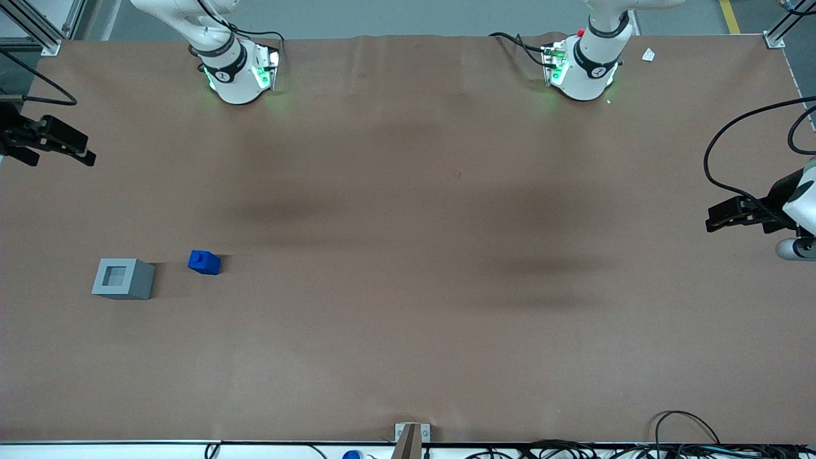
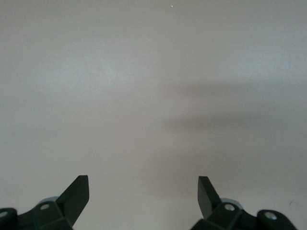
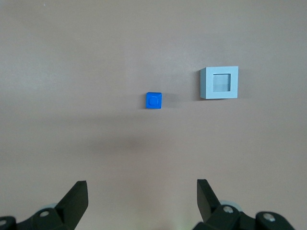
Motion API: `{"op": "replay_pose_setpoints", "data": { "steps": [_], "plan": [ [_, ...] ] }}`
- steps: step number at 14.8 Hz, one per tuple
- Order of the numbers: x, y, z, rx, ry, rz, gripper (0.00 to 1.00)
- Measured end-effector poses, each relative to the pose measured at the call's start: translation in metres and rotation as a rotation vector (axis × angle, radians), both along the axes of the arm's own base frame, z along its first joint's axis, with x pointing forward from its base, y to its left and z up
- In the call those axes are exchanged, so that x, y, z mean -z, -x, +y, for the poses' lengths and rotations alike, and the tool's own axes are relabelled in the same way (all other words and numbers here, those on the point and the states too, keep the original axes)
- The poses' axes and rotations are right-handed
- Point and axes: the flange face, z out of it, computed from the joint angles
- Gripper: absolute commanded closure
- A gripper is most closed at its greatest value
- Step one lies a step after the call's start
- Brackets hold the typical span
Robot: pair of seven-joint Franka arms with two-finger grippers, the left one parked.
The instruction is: Insert blue part into gray base with right arm
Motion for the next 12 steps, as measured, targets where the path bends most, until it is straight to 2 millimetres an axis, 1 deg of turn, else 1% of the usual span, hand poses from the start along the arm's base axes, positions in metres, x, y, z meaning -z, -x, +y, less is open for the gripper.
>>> {"op": "replay_pose_setpoints", "data": {
  "steps": [2,4,5,9,10,12],
  "plan": [
    [0.018,-0.006,-0.004,0.008,0.000,0.038,0.00],
    [0.040,-0.015,-0.015,0.027,-0.001,0.075,0.00],
    [0.048,-0.019,-0.019,0.033,-0.001,0.087,0.00],
    [0.060,-0.024,-0.021,0.037,-0.001,0.085,0.00],
    [0.065,-0.026,-0.021,0.036,-0.001,0.078,0.00],
    [0.082,-0.028,-0.018,0.032,-0.001,0.082,0.00]
  ]
}}
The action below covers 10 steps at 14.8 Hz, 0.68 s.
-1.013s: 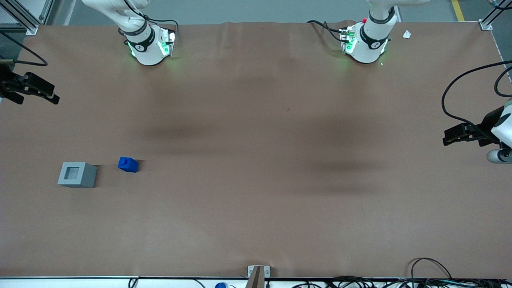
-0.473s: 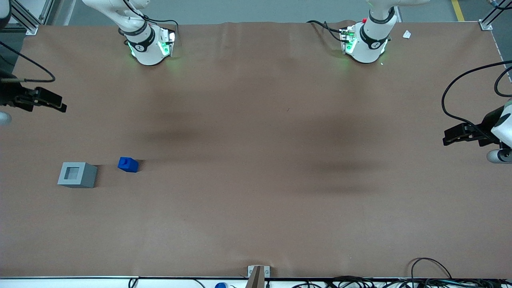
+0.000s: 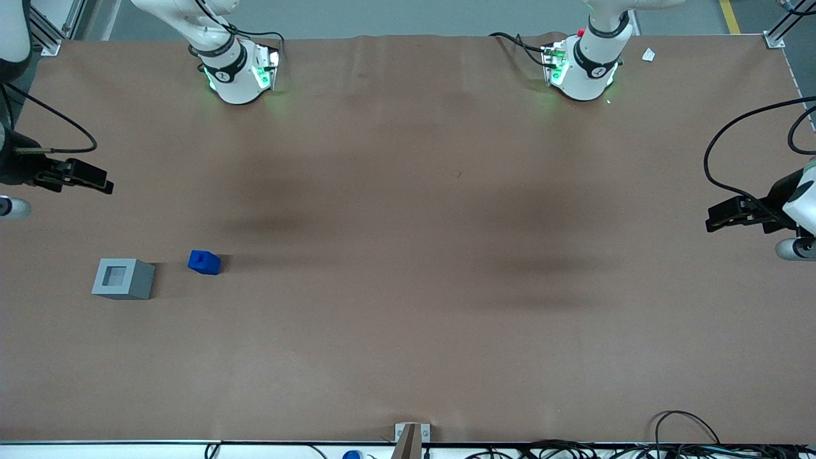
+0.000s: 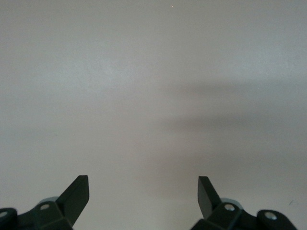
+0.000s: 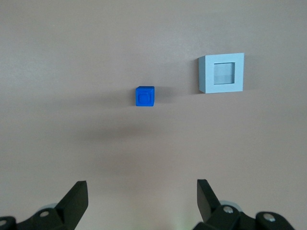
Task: Insert blue part into gray base with right arm
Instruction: 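Move the open right gripper down over the blue block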
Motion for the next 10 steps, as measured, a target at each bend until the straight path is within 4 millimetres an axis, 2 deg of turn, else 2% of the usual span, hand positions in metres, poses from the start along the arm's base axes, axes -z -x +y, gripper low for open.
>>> {"op": "replay_pose_setpoints", "data": {
  "steps": [6,10],
  "plan": [
    [0.063,-0.009,0.003,-0.003,-0.002,0.033,0.00],
    [0.130,-0.029,0.012,-0.019,-0.006,0.093,0.00]
  ]
}}
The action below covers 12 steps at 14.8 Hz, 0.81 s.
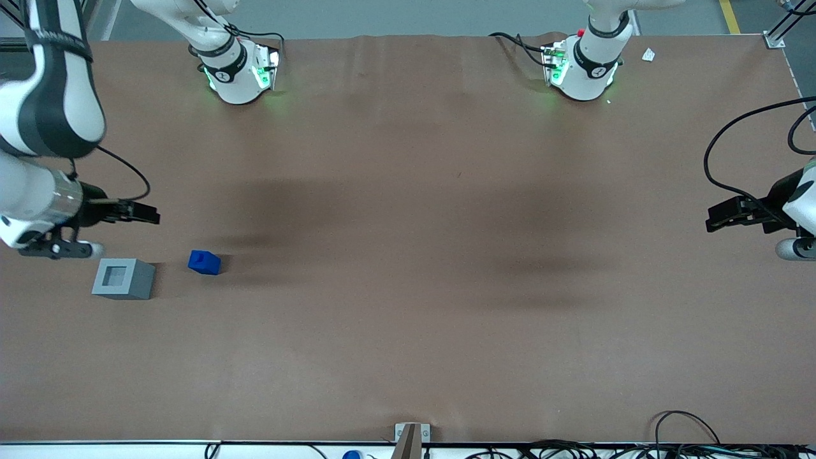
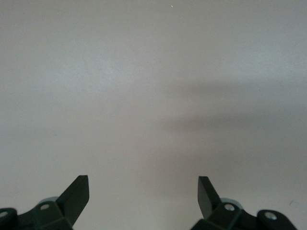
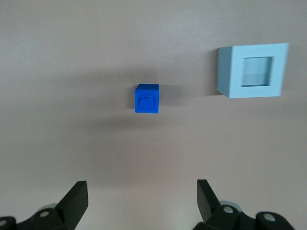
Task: Insert blue part into gray base with right arm
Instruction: 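Move the open right gripper down over the blue block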
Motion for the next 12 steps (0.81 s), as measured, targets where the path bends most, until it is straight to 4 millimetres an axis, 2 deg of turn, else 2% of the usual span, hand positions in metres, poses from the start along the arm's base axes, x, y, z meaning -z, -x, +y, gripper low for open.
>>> {"op": "replay_pose_setpoints", "data": {
  "steps": [3,9,12],
  "plan": [
    [0.044,-0.011,0.004,-0.007,-0.001,0.034,0.00],
    [0.078,-0.023,0.004,-0.005,0.001,0.014,0.00],
    [0.113,-0.024,0.015,-0.020,0.005,-0.055,0.02]
  ]
}}
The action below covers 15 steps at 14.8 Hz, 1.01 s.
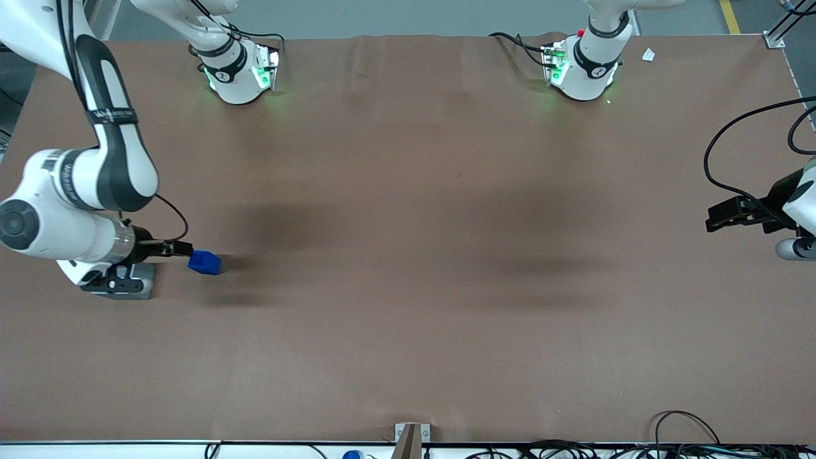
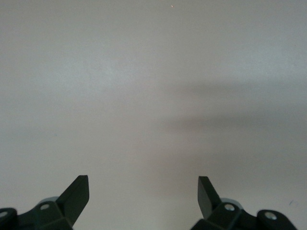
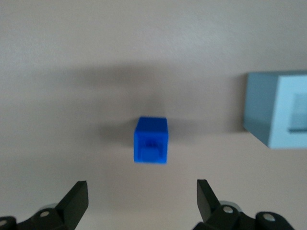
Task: Insert blue part into gray base with right arm
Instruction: 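Move the open right gripper down over the blue block, then close the right gripper on the blue block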
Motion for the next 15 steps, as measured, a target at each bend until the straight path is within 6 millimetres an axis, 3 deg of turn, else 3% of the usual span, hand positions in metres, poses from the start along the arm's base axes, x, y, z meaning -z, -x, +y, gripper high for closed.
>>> {"op": "replay_pose_setpoints", "data": {
  "steps": [4,11,15],
  "plan": [
    [0.037,0.008,0.002,-0.002,0.002,0.026,0.02],
    [0.069,0.008,-0.012,0.022,0.006,0.041,0.02],
    [0.082,0.008,-0.011,0.020,0.006,0.045,0.03]
  ]
}}
